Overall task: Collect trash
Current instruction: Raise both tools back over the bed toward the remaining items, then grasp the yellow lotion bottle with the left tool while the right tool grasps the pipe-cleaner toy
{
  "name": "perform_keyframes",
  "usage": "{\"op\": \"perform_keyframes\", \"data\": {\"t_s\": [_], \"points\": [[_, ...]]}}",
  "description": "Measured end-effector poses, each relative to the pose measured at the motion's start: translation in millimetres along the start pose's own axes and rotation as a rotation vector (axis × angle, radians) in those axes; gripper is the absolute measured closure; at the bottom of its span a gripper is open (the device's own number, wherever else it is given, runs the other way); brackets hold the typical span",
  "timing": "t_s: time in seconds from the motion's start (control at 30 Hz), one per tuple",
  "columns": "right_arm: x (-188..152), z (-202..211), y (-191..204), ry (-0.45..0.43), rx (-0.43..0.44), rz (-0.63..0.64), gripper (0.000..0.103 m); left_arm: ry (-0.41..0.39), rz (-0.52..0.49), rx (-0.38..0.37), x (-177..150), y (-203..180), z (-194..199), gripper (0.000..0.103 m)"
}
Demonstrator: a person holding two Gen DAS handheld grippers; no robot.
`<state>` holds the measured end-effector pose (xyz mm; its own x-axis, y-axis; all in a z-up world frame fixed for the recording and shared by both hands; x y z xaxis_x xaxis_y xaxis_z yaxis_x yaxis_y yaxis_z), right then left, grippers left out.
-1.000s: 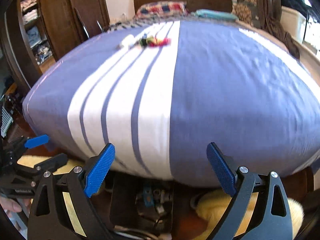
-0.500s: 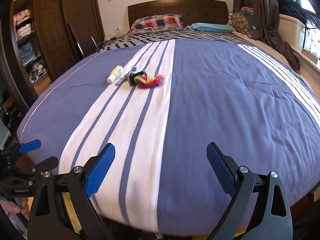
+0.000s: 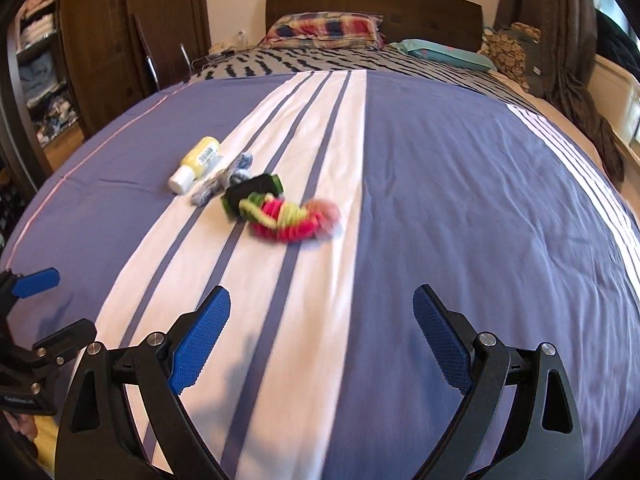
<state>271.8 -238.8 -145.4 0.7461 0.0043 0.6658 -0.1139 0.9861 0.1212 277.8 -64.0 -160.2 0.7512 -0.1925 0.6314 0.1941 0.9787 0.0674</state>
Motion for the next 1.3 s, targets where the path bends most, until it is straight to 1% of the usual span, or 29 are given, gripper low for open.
{"op": "perform_keyframes", "data": {"t_s": [0.13, 0.3, 0.4, 0.43, 0.5, 0.57, 0.7, 0.77, 0.83, 0.9, 1.0, 1.07, 1.13, 1.17, 1.23, 1.27, 1.3], "points": [[17, -26, 4, 0.014, -0.014, 0.054, 0.012, 0.013, 0.009, -0.005, 15, 1, -17, 0.009], [37, -51, 11, 0.038, -0.024, 0.117, 0.020, 0.025, 0.014, 0.000, 31, 4, -34, 0.009], [42, -65, 14, 0.073, -0.003, 0.132, 0.033, 0.025, 0.014, 0.007, 42, 6, -42, 0.009], [41, -71, 14, 0.098, 0.010, 0.136, 0.034, 0.025, 0.014, 0.009, 45, 6, -44, 0.009], [41, -73, 14, 0.105, 0.012, 0.139, 0.035, 0.021, 0.020, 0.020, 54, 9, -51, 0.009], [41, -71, 12, 0.100, 0.034, 0.123, 0.038, 0.019, 0.028, 0.028, 64, 13, -58, 0.009], [37, -62, 9, 0.092, 0.068, 0.112, 0.039, 0.014, 0.055, 0.031, 88, 18, -76, 0.014], [32, -53, 9, 0.085, 0.087, 0.110, 0.039, 0.007, 0.059, 0.048, 100, 19, -86, 0.016], [30, -46, 9, 0.072, 0.093, 0.107, 0.039, 0.008, 0.067, 0.052, 112, 19, -97, 0.021], [26, -36, 6, 0.052, 0.104, 0.099, 0.039, 0.018, 0.085, 0.041, 123, 20, -111, 0.026], [22, -22, 3, 0.019, 0.121, 0.083, 0.039, 0.025, 0.089, 0.032, 134, 15, -126, 0.028], [19, -14, 2, 0.000, 0.133, 0.072, 0.039, 0.039, 0.083, 0.024, 139, 10, -135, 0.033], [16, -8, 1, -0.015, 0.146, 0.061, 0.039, 0.062, 0.083, 0.016, 141, 6, -145, 0.048], [14, -5, 1, -0.020, 0.149, 0.058, 0.039, 0.068, 0.078, 0.027, 142, 5, -148, 0.051], [11, -1, 2, -0.025, 0.149, 0.053, 0.039, 0.068, 0.071, 0.036, 144, 5, -150, 0.066], [10, 0, 1, -0.026, 0.150, 0.052, 0.039, 0.068, 0.075, 0.024, 143, 5, -147, 0.072], [8, 2, 2, -0.027, 0.149, 0.050, 0.039, 0.072, 0.084, 0.009, 140, 6, -144, 0.074]]}}
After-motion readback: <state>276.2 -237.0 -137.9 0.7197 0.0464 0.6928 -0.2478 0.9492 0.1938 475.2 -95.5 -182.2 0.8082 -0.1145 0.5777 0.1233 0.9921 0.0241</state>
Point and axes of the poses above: each gripper's, at about its wrist camera, not at the fingertips, and z roughly against the way its jaws point, y to its left, x to its top, the point moved 5 cm from there along -z, roughly the way its jaws point, and after that the axes turned 8 degrees about x, right-handed, at the moved point
